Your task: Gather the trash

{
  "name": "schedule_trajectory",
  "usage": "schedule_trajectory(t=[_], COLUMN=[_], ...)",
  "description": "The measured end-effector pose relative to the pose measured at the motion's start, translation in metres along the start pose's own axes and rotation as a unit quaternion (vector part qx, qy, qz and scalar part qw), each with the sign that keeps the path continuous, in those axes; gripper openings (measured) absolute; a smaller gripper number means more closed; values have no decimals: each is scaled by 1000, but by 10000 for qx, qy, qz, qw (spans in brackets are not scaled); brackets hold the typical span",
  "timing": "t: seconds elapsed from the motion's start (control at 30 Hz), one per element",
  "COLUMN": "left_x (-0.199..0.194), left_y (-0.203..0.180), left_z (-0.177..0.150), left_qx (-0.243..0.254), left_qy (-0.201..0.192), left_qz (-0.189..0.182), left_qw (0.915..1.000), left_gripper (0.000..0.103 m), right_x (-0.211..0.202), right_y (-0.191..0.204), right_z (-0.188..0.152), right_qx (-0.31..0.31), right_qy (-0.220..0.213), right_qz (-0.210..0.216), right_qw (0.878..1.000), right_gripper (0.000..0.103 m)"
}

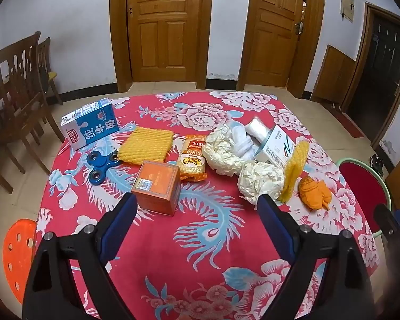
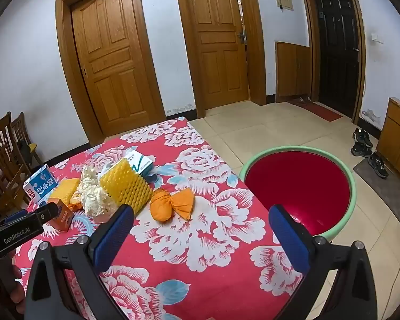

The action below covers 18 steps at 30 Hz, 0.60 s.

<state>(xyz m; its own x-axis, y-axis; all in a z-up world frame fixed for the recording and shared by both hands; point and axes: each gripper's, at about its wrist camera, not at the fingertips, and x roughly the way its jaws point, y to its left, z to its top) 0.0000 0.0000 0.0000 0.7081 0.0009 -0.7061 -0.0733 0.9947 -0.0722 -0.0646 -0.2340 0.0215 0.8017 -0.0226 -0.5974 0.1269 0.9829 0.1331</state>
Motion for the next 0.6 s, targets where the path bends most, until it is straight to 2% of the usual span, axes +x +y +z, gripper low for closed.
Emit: schedule_trajectory(t=[0.6], left_x=[0], left_y=[-1], left_z=[-2], left_qx=[46], left_qy=[7], left_qz=[29], left_qw=[10000], left_gripper=[91], right_x=[1], right_y=[-1], right_z=[0], right_qx=[-5], right_qy=[14], right_qz=[-4], right_qw=[10000], right_gripper=[103])
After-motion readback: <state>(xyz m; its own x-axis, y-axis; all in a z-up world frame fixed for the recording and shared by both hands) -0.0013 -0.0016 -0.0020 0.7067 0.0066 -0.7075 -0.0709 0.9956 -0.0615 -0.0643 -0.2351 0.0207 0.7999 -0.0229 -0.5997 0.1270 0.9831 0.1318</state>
